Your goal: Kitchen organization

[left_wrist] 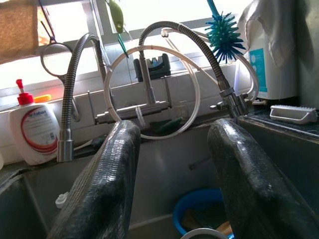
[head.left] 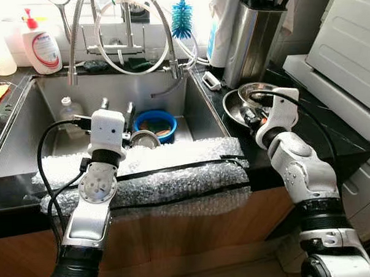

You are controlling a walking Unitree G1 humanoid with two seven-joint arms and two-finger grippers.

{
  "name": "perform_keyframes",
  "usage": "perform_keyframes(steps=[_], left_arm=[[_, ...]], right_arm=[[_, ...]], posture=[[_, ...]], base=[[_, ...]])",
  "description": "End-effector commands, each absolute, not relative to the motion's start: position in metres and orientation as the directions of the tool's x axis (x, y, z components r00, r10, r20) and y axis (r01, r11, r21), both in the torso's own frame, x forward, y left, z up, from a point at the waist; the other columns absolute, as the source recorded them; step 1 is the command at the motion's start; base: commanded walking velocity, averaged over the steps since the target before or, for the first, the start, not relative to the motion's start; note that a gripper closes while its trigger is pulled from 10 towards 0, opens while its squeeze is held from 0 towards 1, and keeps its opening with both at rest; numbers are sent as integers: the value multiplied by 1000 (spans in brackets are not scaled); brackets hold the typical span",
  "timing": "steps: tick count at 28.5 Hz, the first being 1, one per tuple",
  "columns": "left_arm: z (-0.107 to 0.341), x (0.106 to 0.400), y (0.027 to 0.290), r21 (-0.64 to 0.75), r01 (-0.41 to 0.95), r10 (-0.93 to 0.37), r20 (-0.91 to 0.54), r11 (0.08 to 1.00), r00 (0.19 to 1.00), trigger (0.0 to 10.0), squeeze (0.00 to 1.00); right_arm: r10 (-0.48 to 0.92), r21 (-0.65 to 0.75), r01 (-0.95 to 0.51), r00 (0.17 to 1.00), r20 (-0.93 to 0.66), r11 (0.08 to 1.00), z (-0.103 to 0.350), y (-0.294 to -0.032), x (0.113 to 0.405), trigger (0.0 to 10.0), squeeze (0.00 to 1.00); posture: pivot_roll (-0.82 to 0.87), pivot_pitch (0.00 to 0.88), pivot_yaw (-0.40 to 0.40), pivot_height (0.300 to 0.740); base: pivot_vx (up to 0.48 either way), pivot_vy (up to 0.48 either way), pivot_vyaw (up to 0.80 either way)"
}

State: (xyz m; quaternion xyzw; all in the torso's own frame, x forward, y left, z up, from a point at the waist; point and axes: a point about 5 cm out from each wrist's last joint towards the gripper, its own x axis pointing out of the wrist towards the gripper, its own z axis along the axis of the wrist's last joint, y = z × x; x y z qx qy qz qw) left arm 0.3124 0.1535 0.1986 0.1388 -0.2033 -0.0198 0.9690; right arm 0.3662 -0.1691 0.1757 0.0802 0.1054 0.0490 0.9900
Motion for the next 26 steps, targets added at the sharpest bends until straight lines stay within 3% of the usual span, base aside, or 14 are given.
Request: perform_keyframes(steps=[1, 26], left_arm=[[208, 313, 149, 297, -14, -114, 410, 955, 905, 10000, 0], [210, 314, 139, 349, 48, -192, 388, 936, 901, 10000, 0]], right_arm=[[96, 187, -57, 974, -204, 981, 181, -175, 369, 10000, 0], [92, 374, 35, 944, -316, 927, 170, -187, 384, 10000, 0]], posture=[[4, 0, -92, 740], [13, 0, -85, 740]], base=[[0, 0, 0], [0, 0, 0]])
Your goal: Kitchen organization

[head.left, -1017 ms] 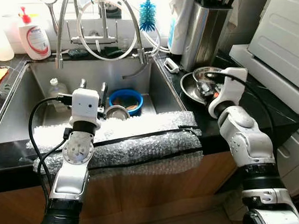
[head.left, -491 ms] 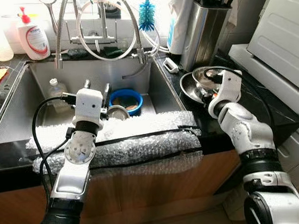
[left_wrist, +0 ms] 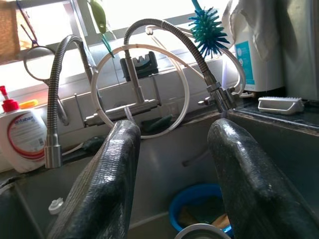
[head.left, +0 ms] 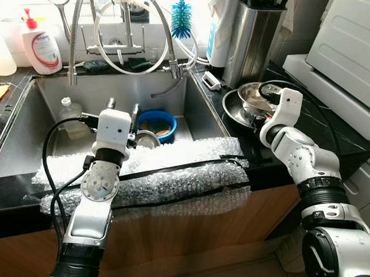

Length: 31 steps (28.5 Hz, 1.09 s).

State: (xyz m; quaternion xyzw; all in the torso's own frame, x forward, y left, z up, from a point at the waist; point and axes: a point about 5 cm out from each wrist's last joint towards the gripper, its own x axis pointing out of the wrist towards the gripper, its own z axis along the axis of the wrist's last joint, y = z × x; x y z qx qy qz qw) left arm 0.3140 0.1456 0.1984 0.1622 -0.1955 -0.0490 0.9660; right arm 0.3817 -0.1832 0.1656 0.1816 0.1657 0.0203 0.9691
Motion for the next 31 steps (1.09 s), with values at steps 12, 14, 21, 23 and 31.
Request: perform_keyframes(steps=[12, 14, 21, 23, 31], left_arm=[[207, 314, 133, 377, 95, -239, 359, 921, 902, 10000, 0], [206, 314, 133, 379, 99, -243, 356, 920, 902, 10000, 0], [205, 314, 132, 380, 110, -252, 347, 918, 903, 10000, 0], [205, 314, 132, 384, 114, -257, 345, 916, 903, 10000, 0], [205, 313, 133, 382, 107, -250, 348, 918, 903, 10000, 0]], right_arm=[[148, 429, 1, 938, -313, 903, 175, -170, 382, 10000, 0], [158, 436, -7, 937, -311, 900, 176, -167, 382, 10000, 0], [196, 461, -35, 932, -306, 887, 180, -155, 377, 10000, 0], [203, 461, -41, 930, -308, 886, 180, -152, 375, 10000, 0], [202, 465, -42, 932, -301, 885, 180, -151, 373, 10000, 0]], posture=[[14, 0, -84, 740], [14, 0, -85, 740], [12, 0, -87, 740], [12, 0, -89, 740], [15, 0, -90, 740]], base=[[0, 0, 0], [0, 0, 0], [0, 0, 0], [0, 0, 0], [0, 0, 0]])
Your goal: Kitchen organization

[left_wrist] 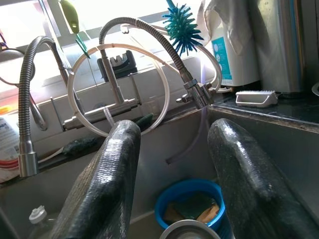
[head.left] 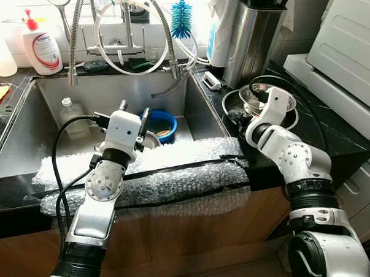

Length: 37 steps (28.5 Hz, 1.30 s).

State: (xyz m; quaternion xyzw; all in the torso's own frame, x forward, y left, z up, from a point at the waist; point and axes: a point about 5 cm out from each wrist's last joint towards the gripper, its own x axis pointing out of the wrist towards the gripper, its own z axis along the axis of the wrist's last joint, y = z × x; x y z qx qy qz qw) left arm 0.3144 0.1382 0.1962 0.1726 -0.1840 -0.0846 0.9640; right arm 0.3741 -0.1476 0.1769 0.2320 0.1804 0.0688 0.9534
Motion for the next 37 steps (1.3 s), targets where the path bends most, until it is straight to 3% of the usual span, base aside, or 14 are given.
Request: perform_keyframes(steps=[1, 11, 37], left_arm=[[205, 313, 133, 380, 109, -251, 349, 919, 903, 10000, 0], [206, 314, 130, 383, 118, -262, 349, 916, 900, 10000, 0], [206, 314, 128, 397, 132, -279, 340, 908, 898, 10000, 0]], right_arm=[[182, 455, -28, 937, -299, 890, 181, -154, 374, 10000, 0], [103, 471, 32, 961, -257, 881, 192, -173, 380, 10000, 0], [114, 506, 75, 937, -331, 859, 169, -175, 381, 10000, 0]], posture=[[15, 0, -89, 740], [14, 1, -86, 740], [18, 1, -88, 740]], base=[[0, 0, 0], [0, 0, 0], [0, 0, 0]])
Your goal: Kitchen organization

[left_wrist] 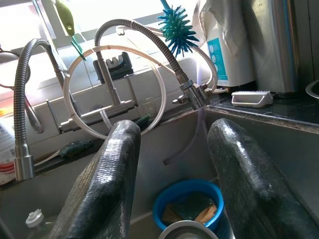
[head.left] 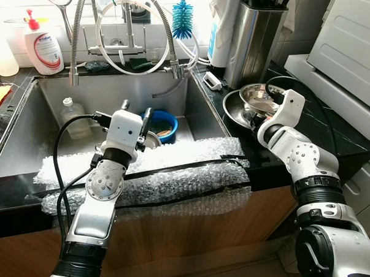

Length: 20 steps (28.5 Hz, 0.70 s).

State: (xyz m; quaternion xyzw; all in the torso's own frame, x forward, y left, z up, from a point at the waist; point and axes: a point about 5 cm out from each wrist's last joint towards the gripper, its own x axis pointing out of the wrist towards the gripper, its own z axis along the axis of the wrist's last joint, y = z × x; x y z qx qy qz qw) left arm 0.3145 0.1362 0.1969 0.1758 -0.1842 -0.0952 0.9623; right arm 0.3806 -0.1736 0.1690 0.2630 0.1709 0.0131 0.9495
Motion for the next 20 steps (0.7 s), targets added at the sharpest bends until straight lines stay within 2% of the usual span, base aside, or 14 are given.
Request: perform_keyframes(steps=[1, 8, 20], left_arm=[[205, 314, 128, 399, 135, -282, 338, 907, 898, 10000, 0], [204, 314, 127, 406, 145, -293, 330, 902, 898, 10000, 0], [205, 314, 127, 405, 141, -289, 334, 903, 897, 10000, 0]], right_arm=[[140, 525, 59, 933, -332, 849, 169, -167, 379, 10000, 0], [212, 567, 14, 920, -331, 824, 168, -144, 373, 10000, 0], [242, 574, -18, 917, -316, 819, 174, -130, 368, 10000, 0]], posture=[[19, 1, -88, 740], [21, 0, -91, 740], [20, 1, -94, 740]], base=[[0, 0, 0], [0, 0, 0], [0, 0, 0]])
